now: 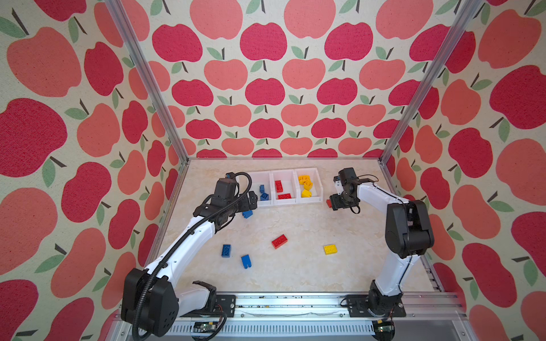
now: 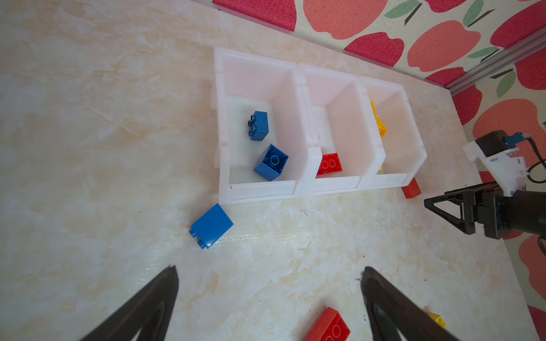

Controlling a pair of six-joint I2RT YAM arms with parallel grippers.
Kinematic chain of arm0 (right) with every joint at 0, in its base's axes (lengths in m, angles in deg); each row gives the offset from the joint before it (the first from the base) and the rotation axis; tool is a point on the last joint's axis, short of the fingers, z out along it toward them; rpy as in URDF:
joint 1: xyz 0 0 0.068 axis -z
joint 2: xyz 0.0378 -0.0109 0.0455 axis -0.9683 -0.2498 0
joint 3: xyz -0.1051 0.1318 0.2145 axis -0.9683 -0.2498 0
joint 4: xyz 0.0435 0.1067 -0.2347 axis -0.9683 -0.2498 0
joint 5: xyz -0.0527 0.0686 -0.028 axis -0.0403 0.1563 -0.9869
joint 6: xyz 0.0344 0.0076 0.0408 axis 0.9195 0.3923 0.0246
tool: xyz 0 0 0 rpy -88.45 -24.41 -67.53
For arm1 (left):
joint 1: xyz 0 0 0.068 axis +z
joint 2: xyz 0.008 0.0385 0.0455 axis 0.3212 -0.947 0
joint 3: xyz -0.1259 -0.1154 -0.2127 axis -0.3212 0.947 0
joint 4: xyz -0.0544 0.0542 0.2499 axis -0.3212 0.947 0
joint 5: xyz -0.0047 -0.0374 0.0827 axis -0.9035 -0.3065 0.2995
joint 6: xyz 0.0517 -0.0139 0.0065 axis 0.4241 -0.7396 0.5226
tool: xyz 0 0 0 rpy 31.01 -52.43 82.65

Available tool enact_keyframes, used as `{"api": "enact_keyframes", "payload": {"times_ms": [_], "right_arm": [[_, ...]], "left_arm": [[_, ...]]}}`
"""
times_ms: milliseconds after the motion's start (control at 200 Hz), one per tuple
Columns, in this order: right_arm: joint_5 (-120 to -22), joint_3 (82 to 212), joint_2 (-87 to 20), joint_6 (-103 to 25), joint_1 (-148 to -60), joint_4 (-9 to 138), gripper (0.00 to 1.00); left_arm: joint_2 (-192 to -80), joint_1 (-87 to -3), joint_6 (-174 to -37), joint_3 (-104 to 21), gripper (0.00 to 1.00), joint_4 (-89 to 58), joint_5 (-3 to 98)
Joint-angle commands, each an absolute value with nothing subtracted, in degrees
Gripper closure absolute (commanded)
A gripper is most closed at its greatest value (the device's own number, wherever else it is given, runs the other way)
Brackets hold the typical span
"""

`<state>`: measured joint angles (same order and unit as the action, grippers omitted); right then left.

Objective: Sort the legos into containers by color
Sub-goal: 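Lower the right gripper onto the small red brick beside the tray and grasp it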

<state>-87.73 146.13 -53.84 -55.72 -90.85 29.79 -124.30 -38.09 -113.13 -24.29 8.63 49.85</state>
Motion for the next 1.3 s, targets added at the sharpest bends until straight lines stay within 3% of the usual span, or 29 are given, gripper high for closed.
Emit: {"api": "enact_keyframes", "payload": {"times_ms": [0,680,1296], "right_arm": [[-86.5,149.5,-55.7,-54.8,-90.9,29.3,0.31],[-85.1,154.8,-62.0,-55.1,-92.0,29.6,0.38],[-87.3,153.7,-62.3,-54.9,-93.2,29.3,0.66]], "left_arm": [[-123.8,-38.0,-113.5,-23.8,0.01,8.4,50.0],[-125.8,-37.5,-113.2,-24.8,0.01,8.0,49.5],[-125.4,-37.3,-113.4,-24.1,0.01,7.7,49.4]]}}
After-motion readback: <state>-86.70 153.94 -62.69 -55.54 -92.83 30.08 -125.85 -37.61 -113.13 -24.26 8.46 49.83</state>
